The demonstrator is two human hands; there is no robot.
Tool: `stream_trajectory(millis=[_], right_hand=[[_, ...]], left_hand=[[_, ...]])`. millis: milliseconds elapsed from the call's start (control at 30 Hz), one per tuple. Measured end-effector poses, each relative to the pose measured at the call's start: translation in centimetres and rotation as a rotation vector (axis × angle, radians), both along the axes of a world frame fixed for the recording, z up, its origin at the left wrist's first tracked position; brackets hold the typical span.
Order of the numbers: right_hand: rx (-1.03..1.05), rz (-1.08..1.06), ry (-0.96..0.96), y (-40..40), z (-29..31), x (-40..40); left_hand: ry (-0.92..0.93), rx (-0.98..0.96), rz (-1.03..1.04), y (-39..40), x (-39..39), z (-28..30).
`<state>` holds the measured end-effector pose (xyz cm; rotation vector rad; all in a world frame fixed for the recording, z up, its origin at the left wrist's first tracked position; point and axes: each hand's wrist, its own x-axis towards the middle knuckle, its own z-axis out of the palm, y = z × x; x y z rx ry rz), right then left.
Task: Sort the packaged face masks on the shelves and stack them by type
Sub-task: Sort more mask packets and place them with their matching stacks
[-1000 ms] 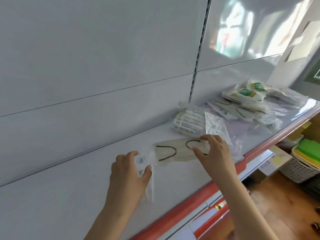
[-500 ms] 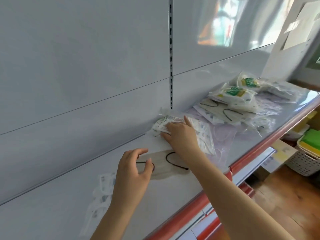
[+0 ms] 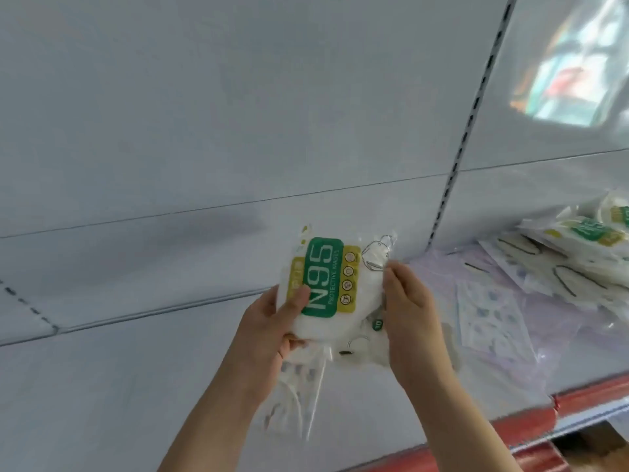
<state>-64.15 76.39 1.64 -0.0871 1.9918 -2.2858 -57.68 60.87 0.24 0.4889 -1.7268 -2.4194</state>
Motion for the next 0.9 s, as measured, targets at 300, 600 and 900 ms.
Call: stream_trajectory(millis=[300,600,900], right_hand=[[0.468,0.742,0.164,-16.0,4.1,3.7],[0.212,0.983,0.124,-41.0,3.4,17.8],[0.072,0.888,0.039,-60.1,4.5,26.4]], left_hand=[[-0.130,-0.470,0.574,-13.4,14.1,1.6],[-0.056,-0.380,1.081,-29.9,32.7,4.0],[-0.188,-0.899,1.146,-49.1,41.1,6.3]])
